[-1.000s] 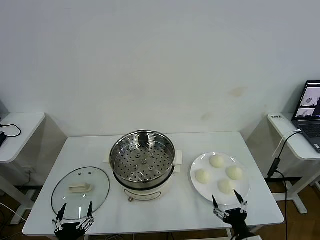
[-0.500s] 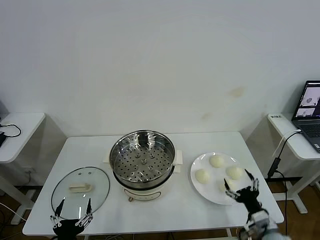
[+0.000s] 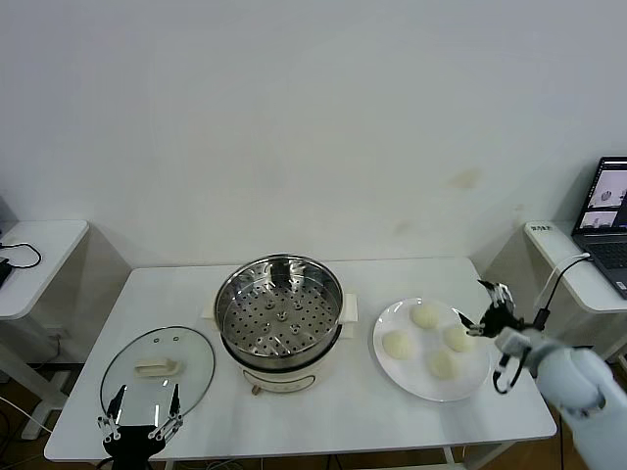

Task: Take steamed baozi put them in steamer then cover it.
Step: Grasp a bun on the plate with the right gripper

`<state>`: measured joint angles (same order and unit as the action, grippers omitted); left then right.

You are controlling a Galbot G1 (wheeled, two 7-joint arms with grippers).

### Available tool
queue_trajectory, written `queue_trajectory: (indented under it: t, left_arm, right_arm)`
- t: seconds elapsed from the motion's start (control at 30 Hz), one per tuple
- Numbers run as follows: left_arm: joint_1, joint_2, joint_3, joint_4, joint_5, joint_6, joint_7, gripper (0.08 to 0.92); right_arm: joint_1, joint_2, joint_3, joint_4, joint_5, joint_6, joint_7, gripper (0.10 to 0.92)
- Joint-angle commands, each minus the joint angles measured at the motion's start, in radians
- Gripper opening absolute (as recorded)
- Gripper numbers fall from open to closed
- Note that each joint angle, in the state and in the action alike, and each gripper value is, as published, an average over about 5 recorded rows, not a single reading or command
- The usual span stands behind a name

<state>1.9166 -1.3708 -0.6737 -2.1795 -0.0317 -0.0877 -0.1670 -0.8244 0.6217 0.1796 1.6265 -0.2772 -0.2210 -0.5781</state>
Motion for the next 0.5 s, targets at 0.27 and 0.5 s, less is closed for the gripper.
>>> queue_trajectory:
  t: [0.27,0.5]
  left_arm:
    - [-0.004,0.004,-0.021,0.002,0.007,0.002,0.0,0.823]
    - [-0.009,0.006,-0.028,0.002,0.007,0.004,0.002,0.823]
  right_arm:
    - [0.685,-0.03,-0.645,-0.346,0.04,0.011,-0.424,0.823]
    - [0.775,0.118,-0.762,-0.496,0.048,0.048,-0.523,0.823]
